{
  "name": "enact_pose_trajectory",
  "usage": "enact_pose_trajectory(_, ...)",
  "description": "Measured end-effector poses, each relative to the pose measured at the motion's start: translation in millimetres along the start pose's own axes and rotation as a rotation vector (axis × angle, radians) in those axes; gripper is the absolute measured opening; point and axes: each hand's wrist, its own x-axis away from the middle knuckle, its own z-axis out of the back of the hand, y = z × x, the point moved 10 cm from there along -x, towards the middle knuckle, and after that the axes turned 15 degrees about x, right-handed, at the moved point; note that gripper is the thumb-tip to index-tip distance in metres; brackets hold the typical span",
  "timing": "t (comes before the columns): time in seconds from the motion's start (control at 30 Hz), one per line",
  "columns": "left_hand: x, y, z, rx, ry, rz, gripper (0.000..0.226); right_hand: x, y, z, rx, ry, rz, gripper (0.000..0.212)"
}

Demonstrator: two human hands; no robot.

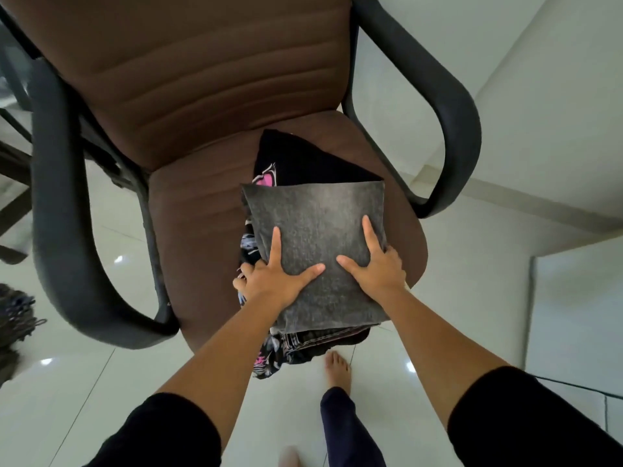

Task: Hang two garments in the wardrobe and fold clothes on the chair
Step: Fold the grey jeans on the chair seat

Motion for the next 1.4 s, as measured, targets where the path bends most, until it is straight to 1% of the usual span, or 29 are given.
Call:
enact_pose_trajectory(0.1,-8,5,0,-0.104,0.014,0.03,0.111,-5,5,-1,0.064,0.036,-0.055,0.083)
enact_pose_trajectory(0.17,-11,9,2,-0.106,0.027,0.024,0.115,-6,4,0,0.075,0.065,-0.064,0.083)
enact_pose_trajectory(0.3,-19,14,1,0.085,0.032,0.0,0.122,-14,2,-1,-0.024,0.069,-0.031,0.088)
enact_pose_trajectory(0.43,-18,15,4,0.27,0.094,-0.056,0.122,-18,3,6,-0.099,0.085,-0.023,0.091)
enact_pose_trajectory(0.5,-12,19,11,0.325,0.127,-0.097,0.122,-17,2,7,-0.215,0.037,-0.006,0.094)
enact_pose_trajectory(0.6,-1,32,26,0.367,0.135,-0.143,0.123,-12,-3,18,-0.517,-0.056,0.017,0.095)
enact_pose_trajectory(0.67,6,45,39,0.401,0.122,-0.155,0.122,-7,-7,32,-0.593,-0.073,0.025,0.094)
enact_pose_trajectory(0.73,15,60,54,0.418,0.116,-0.175,0.121,-2,-11,50,-0.617,-0.064,0.027,0.093)
enact_pose_trajectory(0.8,24,77,73,0.424,0.123,-0.203,0.122,3,-16,74,-0.649,-0.039,0.041,0.094)
enact_pose_trajectory(1.0,58,133,131,0.43,0.144,-0.365,0.12,26,-34,161,-0.705,0.088,0.129,0.095)
enact_pose_trajectory(1.13,86,162,151,0.422,0.12,-0.467,0.117,54,-30,200,-0.756,0.179,0.124,0.095)
enact_pose_trajectory(1.27,122,182,156,0.415,0.046,-0.578,0.119,106,-13,222,-0.813,0.315,0.074,0.098)
enact_pose_trajectory(1.4,173,190,141,0.379,-0.085,-0.726,0.119,182,16,220,-0.855,0.444,-0.048,0.098)
